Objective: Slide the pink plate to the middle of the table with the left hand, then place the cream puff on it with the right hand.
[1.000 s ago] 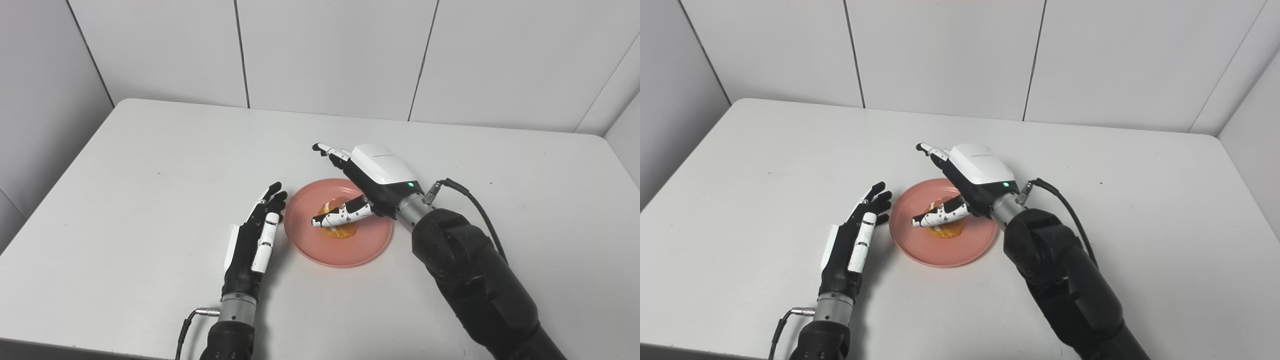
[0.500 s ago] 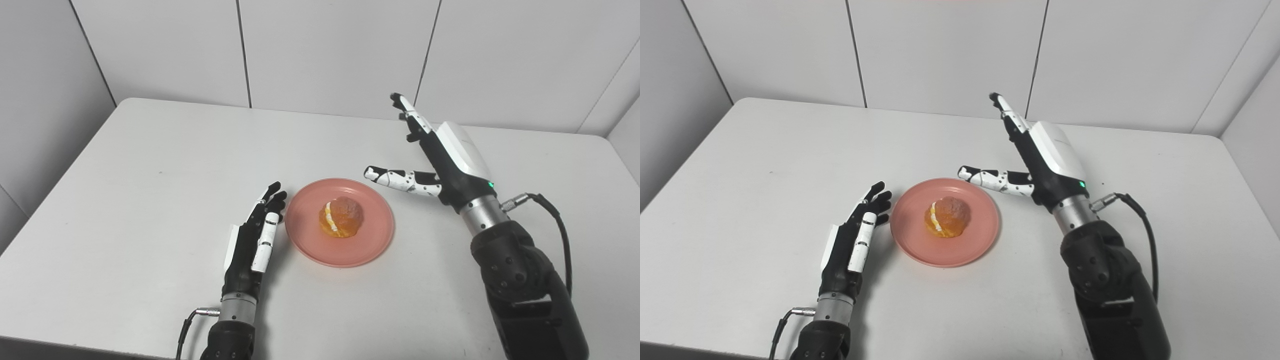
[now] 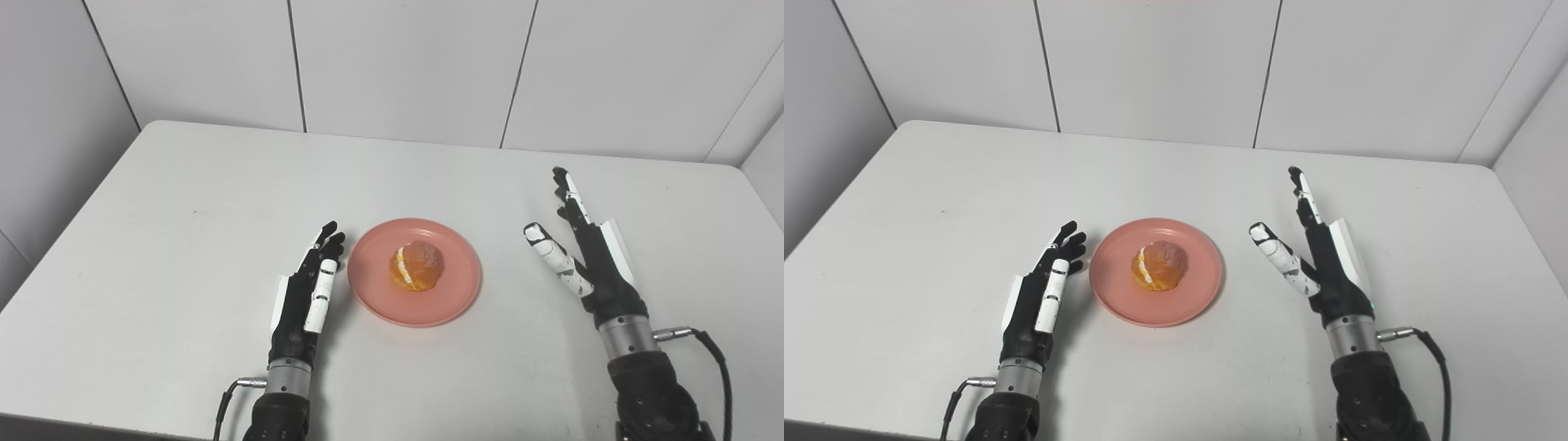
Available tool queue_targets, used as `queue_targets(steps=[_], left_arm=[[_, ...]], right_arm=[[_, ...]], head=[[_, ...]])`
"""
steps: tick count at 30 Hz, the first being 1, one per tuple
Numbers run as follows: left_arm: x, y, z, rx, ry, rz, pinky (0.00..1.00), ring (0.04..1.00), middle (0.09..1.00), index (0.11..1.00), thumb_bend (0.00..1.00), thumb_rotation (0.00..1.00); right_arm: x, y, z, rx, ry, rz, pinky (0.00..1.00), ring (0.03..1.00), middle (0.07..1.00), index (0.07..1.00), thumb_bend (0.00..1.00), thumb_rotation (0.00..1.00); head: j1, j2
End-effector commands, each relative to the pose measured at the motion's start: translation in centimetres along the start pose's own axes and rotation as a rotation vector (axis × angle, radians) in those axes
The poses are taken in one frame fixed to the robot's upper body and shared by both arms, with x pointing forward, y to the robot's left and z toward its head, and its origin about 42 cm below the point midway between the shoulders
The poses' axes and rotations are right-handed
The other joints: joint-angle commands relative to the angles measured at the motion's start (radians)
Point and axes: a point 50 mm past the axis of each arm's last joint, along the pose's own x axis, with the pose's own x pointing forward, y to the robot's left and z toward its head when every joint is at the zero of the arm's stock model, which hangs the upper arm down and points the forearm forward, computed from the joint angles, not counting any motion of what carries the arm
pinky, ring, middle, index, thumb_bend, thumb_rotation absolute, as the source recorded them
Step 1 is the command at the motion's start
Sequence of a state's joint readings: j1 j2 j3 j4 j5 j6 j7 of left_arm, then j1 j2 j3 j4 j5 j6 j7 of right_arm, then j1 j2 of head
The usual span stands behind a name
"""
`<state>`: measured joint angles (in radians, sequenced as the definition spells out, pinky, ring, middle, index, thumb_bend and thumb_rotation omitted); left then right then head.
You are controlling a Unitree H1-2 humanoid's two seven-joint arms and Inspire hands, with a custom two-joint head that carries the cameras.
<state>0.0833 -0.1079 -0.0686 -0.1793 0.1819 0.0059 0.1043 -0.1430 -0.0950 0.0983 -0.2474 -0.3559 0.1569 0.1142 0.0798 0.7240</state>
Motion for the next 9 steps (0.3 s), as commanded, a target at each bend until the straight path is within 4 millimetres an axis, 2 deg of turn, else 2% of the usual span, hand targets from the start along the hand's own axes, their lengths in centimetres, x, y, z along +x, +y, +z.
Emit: queue_targets(steps=[1, 3, 9], left_arm=[[0.1, 0.4, 0.7, -0.006, -0.068, 0.011, 0.86, 0.889, 0.893, 0.879, 0.51, 1.0], [0.0, 0.5, 0.6, -0.007, -0.068, 0.009, 0.86, 0.892, 0.896, 0.881, 0.51, 1.0], [0.0, 1.1, 0.2, 0.004, -0.061, 0.003, 0.88, 0.907, 0.911, 0.893, 0.54, 0.98]], right_arm=[[0.0, 0.3, 1.2, 0.085, -0.084, -0.036, 0.87, 0.979, 0.992, 0.999, 0.61, 1.0], [-0.5, 0.9, 0.9, 0.107, -0.071, -0.037, 0.83, 0.972, 0.988, 0.997, 0.61, 1.0], [-1.1, 2.4, -0.2, 0.215, -0.031, 0.005, 0.99, 0.999, 0.999, 1.0, 0.57, 1.0]], head=[[-0.001, 0.003], [-0.004, 0.003], [-0.002, 0.01]])
